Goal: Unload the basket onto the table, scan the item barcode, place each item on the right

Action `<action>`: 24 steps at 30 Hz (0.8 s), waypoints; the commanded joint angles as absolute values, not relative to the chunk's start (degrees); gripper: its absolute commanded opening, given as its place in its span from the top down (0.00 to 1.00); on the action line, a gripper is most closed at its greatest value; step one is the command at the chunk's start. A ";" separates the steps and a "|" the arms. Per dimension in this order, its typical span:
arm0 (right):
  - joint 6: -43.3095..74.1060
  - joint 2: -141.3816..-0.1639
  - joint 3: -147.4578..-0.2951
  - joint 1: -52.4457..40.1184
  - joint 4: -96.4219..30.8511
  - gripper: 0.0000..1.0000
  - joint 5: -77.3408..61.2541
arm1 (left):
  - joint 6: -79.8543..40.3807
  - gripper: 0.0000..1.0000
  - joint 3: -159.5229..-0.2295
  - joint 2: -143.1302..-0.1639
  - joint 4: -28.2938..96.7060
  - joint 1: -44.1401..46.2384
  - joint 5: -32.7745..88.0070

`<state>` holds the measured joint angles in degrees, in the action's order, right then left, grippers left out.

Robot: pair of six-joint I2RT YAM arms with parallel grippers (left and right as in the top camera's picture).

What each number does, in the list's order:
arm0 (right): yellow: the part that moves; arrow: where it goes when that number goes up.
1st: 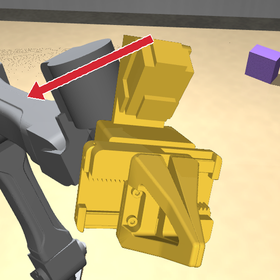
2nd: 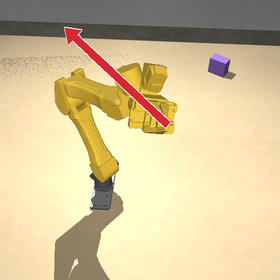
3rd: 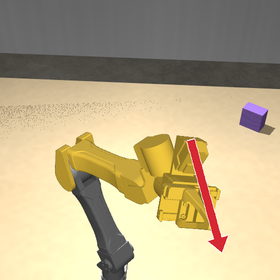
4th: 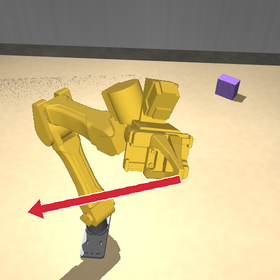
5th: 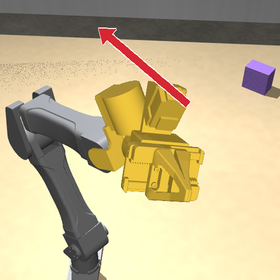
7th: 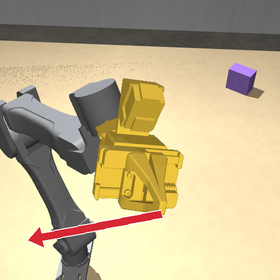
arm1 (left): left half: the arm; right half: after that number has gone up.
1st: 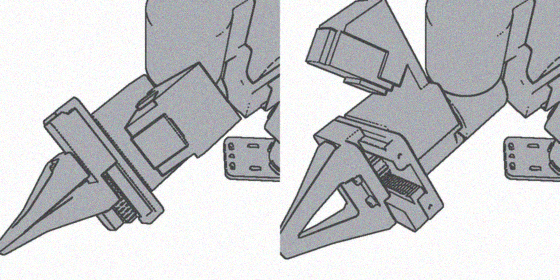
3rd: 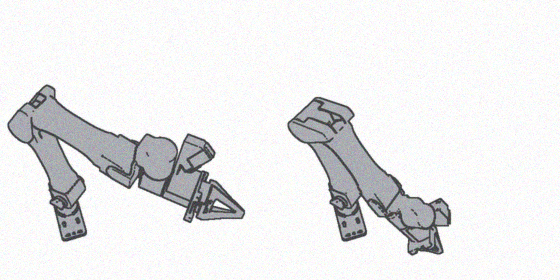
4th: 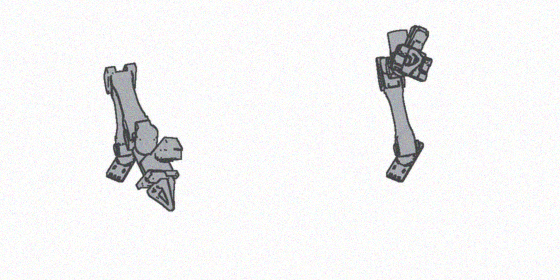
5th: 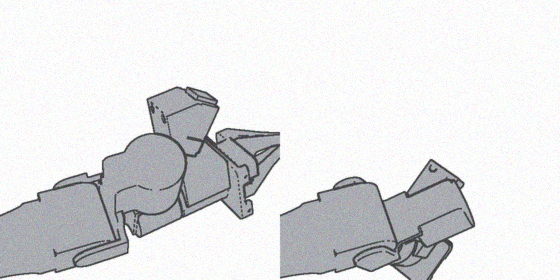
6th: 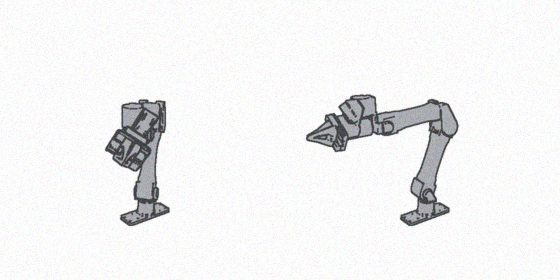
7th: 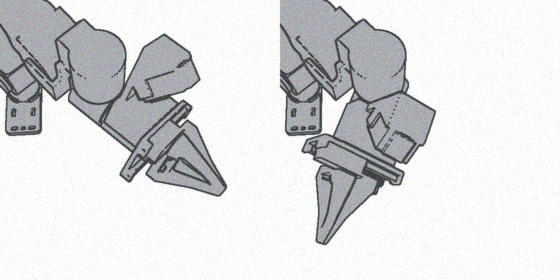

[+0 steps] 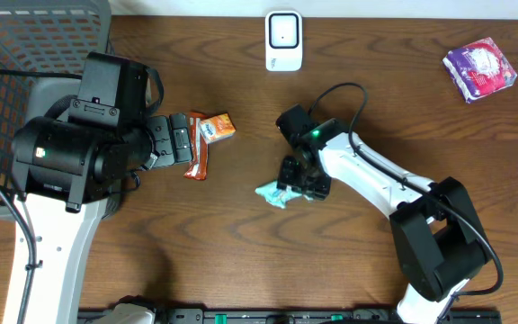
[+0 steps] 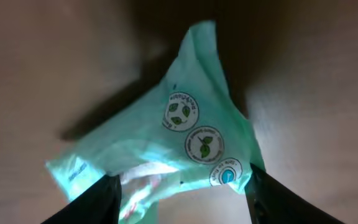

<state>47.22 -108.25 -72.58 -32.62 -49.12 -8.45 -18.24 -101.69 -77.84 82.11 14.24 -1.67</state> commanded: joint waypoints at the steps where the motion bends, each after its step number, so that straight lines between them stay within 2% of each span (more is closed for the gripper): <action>1: 44.97 -107.26 -72.47 -30.02 -43.35 0.36 -5.02 | -19.11 0.02 -101.71 -77.84 82.26 14.04 -2.00; 4: 38.24 -107.24 -72.73 -27.49 -37.10 0.33 -6.07 | -19.11 0.02 -101.71 -77.84 82.24 14.04 -2.00; 7: 34.83 -107.24 -74.06 -25.69 -37.08 0.29 -6.81 | -19.11 0.02 -101.71 -77.84 82.24 14.04 -2.00; 9: 32.18 -107.22 -76.25 -24.62 -39.64 0.25 -7.55 | -19.11 0.02 -101.71 -77.84 82.26 14.04 -2.00; 16: 32.08 -107.22 -81.08 -24.21 -48.42 0.20 -22.46 | -19.14 0.02 -101.71 -77.84 82.24 14.04 -2.00; 20: 32.10 -107.24 -80.86 -24.75 -51.99 0.20 -24.01 | -19.11 0.02 -101.71 -77.84 82.24 14.04 -2.00; 22: 33.15 -107.24 -80.75 -25.26 -53.17 0.26 -22.35 | -19.11 0.02 -101.71 -77.84 82.24 14.04 -2.00; 24: 36.88 -107.24 -80.03 -26.06 -53.67 0.27 -19.00 | -19.11 0.02 -101.71 -77.84 82.24 14.04 -2.00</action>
